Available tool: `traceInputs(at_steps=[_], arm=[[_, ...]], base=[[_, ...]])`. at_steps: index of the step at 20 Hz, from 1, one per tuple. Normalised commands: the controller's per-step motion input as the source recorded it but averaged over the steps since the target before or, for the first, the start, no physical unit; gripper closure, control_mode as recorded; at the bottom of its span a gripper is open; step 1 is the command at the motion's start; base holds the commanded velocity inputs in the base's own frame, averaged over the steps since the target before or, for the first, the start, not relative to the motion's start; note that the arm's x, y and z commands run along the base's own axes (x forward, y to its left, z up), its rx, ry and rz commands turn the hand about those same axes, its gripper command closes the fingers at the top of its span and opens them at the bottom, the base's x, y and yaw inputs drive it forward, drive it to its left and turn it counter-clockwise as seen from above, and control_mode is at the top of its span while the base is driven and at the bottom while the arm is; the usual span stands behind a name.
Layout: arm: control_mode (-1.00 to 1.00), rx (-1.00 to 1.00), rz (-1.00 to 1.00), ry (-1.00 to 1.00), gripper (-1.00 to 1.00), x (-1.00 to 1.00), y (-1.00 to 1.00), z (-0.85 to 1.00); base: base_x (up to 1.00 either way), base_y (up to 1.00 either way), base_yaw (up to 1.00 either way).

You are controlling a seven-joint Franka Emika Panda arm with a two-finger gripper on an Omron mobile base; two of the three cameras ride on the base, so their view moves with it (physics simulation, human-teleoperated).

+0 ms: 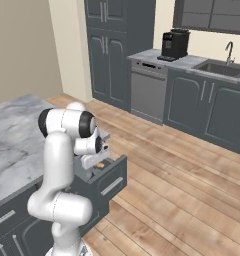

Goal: Pick up the metallic utensils from the counter and place them in the open drawer. Make sure not to pick up any wooden utensils.

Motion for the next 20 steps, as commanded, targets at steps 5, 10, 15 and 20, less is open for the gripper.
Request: traceInputs(at_steps=[5, 10, 15, 20], arm=[[-1.00, 0.00, 0.00, -0.17, -1.00, -0.04, 0.00, -0.05], [-1.00, 0.00, 0.00, -0.08, -1.00, 0.00, 0.00, 0.00], [-1.00, 0.00, 0.00, 0.00, -1.00, -0.02, -0.01, 0.01], [-1.00, 0.04, 0.00, 0.00, -1.00, 0.00, -0.06, 0.48]], base=[[0.00, 0.00, 0.00], [0.00, 0.00, 0.00], [0.00, 0.00, 0.00], [0.00, 0.00, 0.00]])
